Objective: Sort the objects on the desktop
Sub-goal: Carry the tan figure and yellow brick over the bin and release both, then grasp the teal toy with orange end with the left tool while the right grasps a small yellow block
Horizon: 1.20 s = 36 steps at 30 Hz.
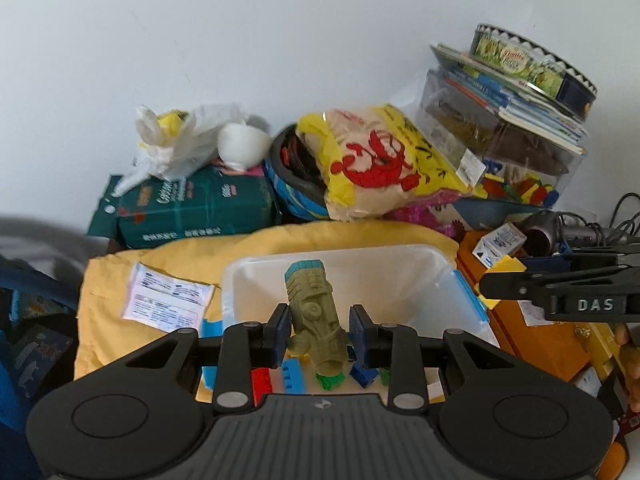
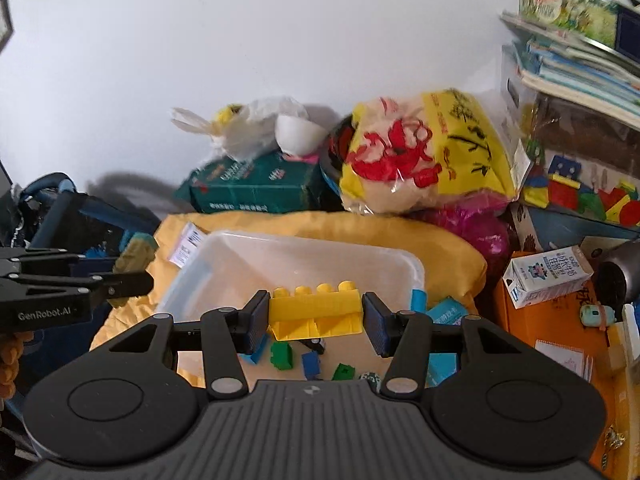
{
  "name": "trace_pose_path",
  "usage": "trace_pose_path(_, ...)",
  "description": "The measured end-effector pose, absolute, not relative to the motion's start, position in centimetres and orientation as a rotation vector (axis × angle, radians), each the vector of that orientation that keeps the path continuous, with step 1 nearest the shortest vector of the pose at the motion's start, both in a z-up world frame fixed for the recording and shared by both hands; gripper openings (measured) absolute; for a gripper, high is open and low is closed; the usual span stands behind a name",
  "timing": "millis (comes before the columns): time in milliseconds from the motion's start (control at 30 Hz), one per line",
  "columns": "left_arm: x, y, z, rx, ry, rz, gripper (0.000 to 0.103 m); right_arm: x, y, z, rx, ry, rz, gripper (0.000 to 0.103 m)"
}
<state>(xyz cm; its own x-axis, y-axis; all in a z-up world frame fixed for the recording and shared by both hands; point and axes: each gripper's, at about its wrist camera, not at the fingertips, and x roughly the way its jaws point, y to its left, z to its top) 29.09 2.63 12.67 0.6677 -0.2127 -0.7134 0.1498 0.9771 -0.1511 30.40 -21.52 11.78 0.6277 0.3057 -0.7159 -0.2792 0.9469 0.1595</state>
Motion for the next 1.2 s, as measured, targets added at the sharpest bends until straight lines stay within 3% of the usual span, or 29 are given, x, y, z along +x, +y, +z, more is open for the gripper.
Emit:
trace_pose_path(600,33.9,1.6,9.8,-0.018,0.99,-0.203,0.036,35.4,-19.9,8.6,0.014,1.017,0.281,0.054)
trace_pose_path(633,33.9,1.5,9.7,-0.01,0.983,-0.198,0.039,35.6,-19.9,8.4,0.015,1.025,0.28,0.055)
trace_pose_path(700,33.9,1.6,9.7,-0.006,0.973,-0.184,0.066,35.8,-19.9,7.9,0.013,1.032,0.272,0.065)
trace_pose_path(733,33.8,1.8,9.7,0.001,0.958,-0.165,0.07,35.8,-20.0,7.9,0.014,1.022,0.268,0.081)
trace_pose_path(767,33.5,1.9,9.7,0.005,0.943,-0.153,0.072,35.6,-20.1,8.0,0.017,0.999,0.267,0.088)
trace_pose_path(967,30.3,3.6,8.4,-0.013,0.894,-0.153,0.072,33.2,-21.1,7.8,0.071,0.918,0.305,0.088)
trace_pose_path(1200,18.3,4.7,3.0,0.017,0.769,-0.185,0.072,22.3,-22.3,4.7,0.013,0.76,0.399,0.086)
